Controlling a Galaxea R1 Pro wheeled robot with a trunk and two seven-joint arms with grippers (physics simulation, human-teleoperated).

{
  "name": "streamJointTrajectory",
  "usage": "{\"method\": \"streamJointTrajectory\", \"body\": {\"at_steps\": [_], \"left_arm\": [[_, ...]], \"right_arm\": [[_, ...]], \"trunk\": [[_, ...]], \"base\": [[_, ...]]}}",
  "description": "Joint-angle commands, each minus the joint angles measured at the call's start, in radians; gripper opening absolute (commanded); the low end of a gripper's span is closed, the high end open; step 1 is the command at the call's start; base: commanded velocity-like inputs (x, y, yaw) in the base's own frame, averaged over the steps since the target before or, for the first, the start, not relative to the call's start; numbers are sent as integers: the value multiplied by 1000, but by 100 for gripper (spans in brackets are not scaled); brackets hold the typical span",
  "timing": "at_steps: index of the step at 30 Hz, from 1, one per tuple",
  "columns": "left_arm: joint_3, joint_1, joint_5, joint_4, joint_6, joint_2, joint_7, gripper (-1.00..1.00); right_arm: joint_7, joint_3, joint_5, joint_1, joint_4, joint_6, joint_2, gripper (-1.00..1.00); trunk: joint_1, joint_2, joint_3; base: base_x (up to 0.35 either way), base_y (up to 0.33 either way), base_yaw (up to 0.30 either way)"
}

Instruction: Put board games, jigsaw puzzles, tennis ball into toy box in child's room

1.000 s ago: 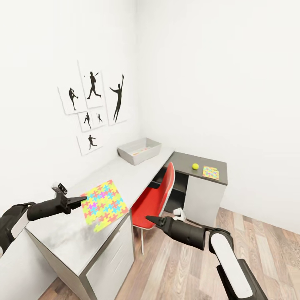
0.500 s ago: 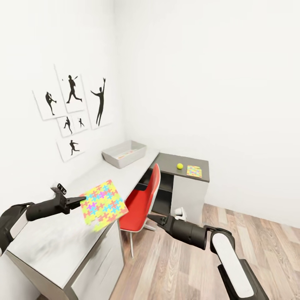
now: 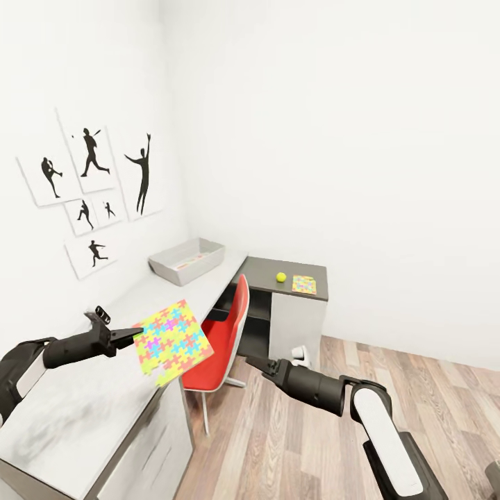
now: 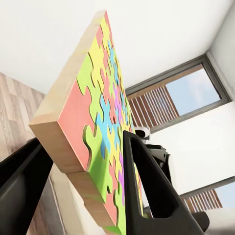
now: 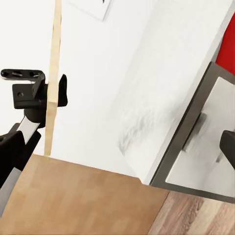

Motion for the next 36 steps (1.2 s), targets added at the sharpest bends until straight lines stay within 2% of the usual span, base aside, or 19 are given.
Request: {"method": "streamJointTrajectory", "body": {"at_steps": [1,14,26,36], "left_arm": [[-5,-1,2,1,10,1,-6,-100],[-5,1,3,1,2,1,-6,-100],[-5,2,3,1,2,1,-6,-100],[-5,2,3,1,1,2,-6,-100]], "right_arm": [[10,-2,10,-1,0,4,1,100],[10,-19,9,0,0,5,1,100],[10,-22,9,1,0,4,1,100],[27,-28,9,2,0,-1,1,100]], "trunk": [[1,-2,-2],[1,-2,-2],[1,-2,0],[1,-2,0]], "base": [[0,0,-27],[0,-29,-1],[0,-270,95],[2,-245,15]]}}
